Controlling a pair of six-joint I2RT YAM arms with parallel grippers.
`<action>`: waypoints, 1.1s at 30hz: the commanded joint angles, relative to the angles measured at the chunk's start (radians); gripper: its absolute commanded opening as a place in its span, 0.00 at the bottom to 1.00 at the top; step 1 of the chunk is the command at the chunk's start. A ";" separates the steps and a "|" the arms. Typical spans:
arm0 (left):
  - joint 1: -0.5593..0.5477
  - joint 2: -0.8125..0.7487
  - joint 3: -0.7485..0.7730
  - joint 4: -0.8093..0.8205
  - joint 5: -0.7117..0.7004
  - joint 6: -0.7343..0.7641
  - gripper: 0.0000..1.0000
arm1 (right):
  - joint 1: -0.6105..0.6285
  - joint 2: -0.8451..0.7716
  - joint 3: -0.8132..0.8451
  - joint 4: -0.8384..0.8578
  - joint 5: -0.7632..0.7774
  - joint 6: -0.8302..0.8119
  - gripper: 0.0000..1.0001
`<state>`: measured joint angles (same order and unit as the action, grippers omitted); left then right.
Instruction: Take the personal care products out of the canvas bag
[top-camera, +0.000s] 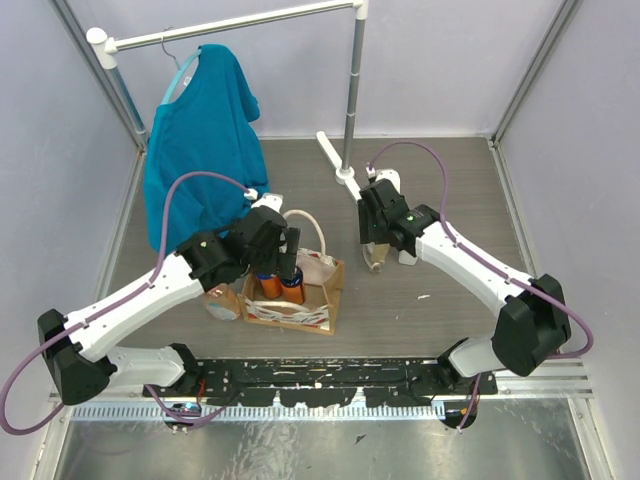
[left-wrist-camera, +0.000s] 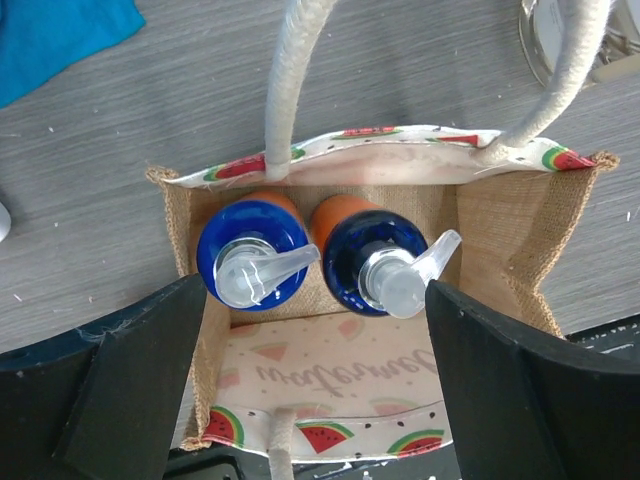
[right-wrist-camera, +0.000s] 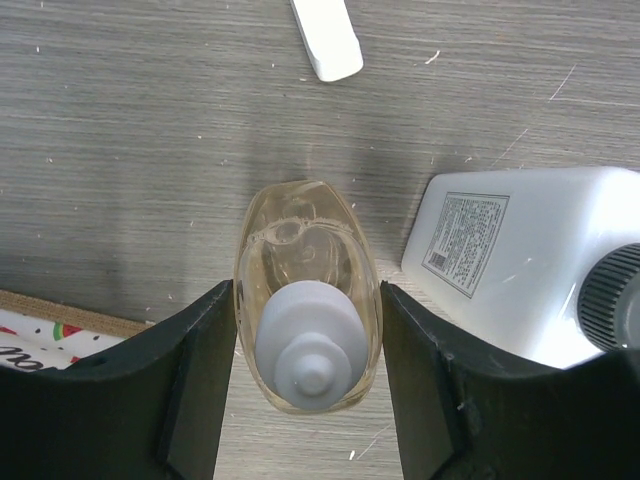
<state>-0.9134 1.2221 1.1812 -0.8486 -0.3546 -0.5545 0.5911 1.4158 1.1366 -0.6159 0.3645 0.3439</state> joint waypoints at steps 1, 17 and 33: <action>-0.004 0.003 -0.025 0.046 -0.026 -0.020 0.95 | -0.010 -0.020 0.003 0.109 0.044 0.016 0.07; -0.004 0.040 -0.070 0.048 -0.072 -0.045 0.70 | 0.004 -0.104 0.012 0.063 0.006 -0.016 0.98; -0.005 -0.034 0.040 -0.031 -0.196 -0.036 0.00 | 0.391 -0.163 0.117 0.053 -0.133 0.006 0.97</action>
<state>-0.9154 1.2461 1.1400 -0.8440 -0.4732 -0.5884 0.9546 1.2442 1.2461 -0.6144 0.2951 0.3393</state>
